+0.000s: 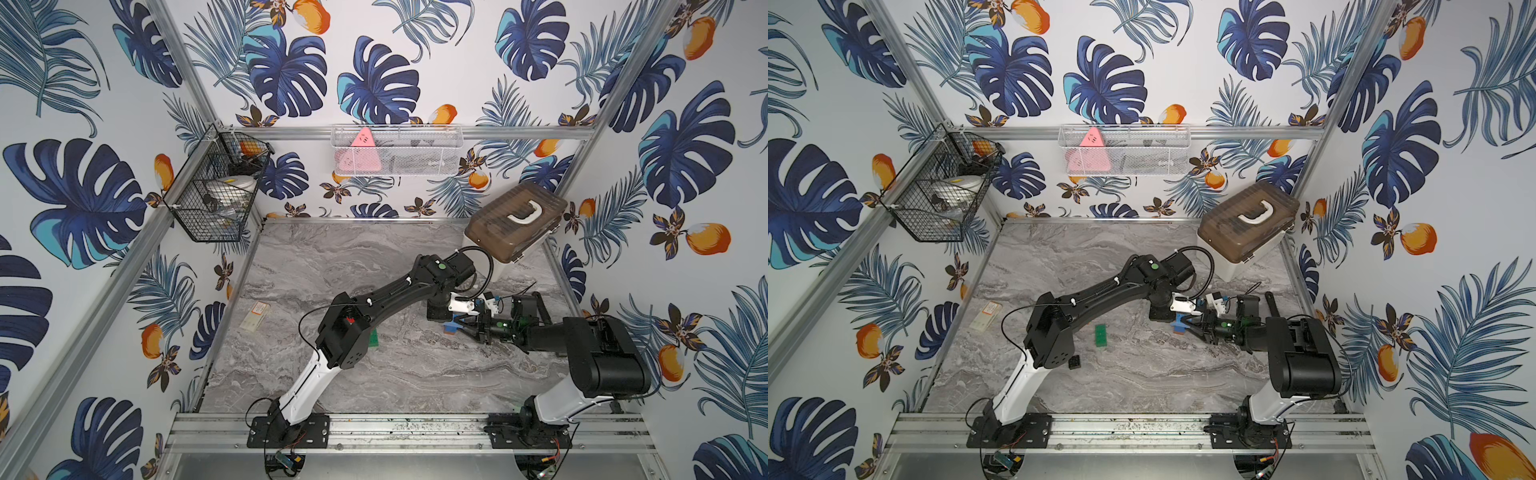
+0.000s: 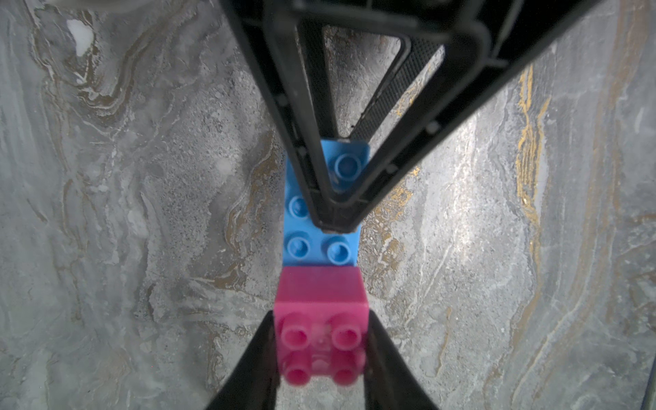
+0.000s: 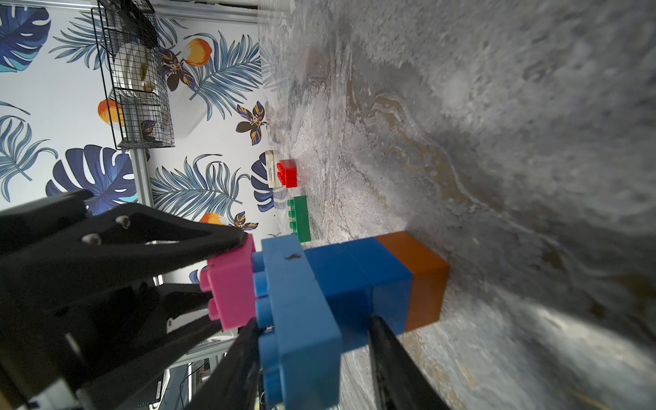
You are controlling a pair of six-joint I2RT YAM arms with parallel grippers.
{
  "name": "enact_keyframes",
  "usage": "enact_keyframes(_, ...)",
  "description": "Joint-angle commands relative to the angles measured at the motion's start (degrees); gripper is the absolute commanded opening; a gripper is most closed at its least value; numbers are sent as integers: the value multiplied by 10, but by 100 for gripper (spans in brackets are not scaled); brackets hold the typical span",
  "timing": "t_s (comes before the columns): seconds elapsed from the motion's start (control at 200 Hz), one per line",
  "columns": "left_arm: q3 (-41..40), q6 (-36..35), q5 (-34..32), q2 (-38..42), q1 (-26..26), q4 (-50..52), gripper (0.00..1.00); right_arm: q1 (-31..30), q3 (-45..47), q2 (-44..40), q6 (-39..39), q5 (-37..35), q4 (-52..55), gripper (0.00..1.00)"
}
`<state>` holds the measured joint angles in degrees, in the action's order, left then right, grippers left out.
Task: Assemble a spoon with lego
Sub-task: Assemble the lego brick with the lego brick.
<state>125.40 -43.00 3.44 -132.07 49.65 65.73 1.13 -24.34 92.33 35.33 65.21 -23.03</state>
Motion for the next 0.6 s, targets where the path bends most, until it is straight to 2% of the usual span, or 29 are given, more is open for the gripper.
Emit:
enact_keyframes(0.0,20,-8,18,-20,-1,42,16,-2,1,-2,-7,-25,36,50)
enact_keyframes(0.455,21,-46,0,-10,-6,60,12,-2,-2,0,-8,-26,38,50)
enact_keyframes(0.595,43,-61,8,-19,-11,75,10,-4,-2,3,-9,-25,36,50)
